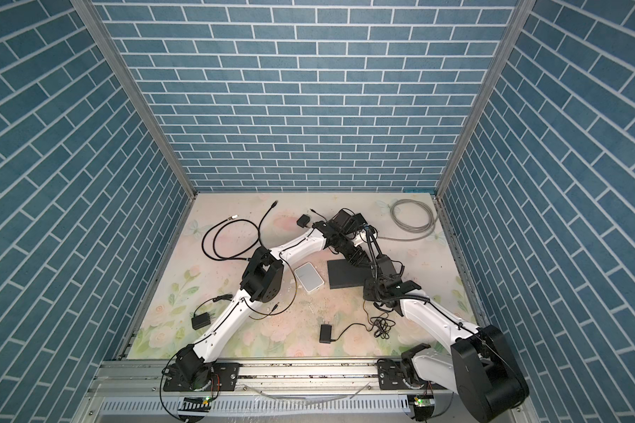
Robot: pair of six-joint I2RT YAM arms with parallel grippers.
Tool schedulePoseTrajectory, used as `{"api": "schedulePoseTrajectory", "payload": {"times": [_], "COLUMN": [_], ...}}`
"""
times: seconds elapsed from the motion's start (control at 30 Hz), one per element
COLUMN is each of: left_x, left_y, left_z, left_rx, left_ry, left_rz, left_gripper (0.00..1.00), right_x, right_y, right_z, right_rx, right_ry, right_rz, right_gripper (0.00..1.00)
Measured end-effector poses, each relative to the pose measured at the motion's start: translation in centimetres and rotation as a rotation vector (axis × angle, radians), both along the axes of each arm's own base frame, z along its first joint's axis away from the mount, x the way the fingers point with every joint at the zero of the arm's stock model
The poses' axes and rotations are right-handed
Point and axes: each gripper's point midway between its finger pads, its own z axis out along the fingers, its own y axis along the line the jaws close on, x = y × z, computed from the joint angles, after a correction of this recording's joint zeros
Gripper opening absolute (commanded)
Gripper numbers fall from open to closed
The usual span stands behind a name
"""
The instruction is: Insert the plug into the switch port
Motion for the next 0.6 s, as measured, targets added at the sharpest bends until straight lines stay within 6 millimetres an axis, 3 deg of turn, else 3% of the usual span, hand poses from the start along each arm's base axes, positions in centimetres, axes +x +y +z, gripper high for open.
{"api": "schedulePoseTrajectory", "payload": {"times": [0.23, 0.6], "left_x": [0.0, 0.0], "left_y": [0.0, 0.0], "left_z": [0.0, 0.0], "left_rx": [-0.002, -0.015], "left_ry": [0.002, 0.006], "left_rz": [0.004, -0.004], "left_gripper": [0.66, 0.63], "right_x": [0.3, 0.5], "right_y": [0.4, 0.4], "right_z": [-2.1, -2.2], "right_rx": [-0.012, -0.016], "right_ry": [0.047, 0.042], "right_rz": [0.010, 0.008], "right_gripper": [0.14, 0.00]}}
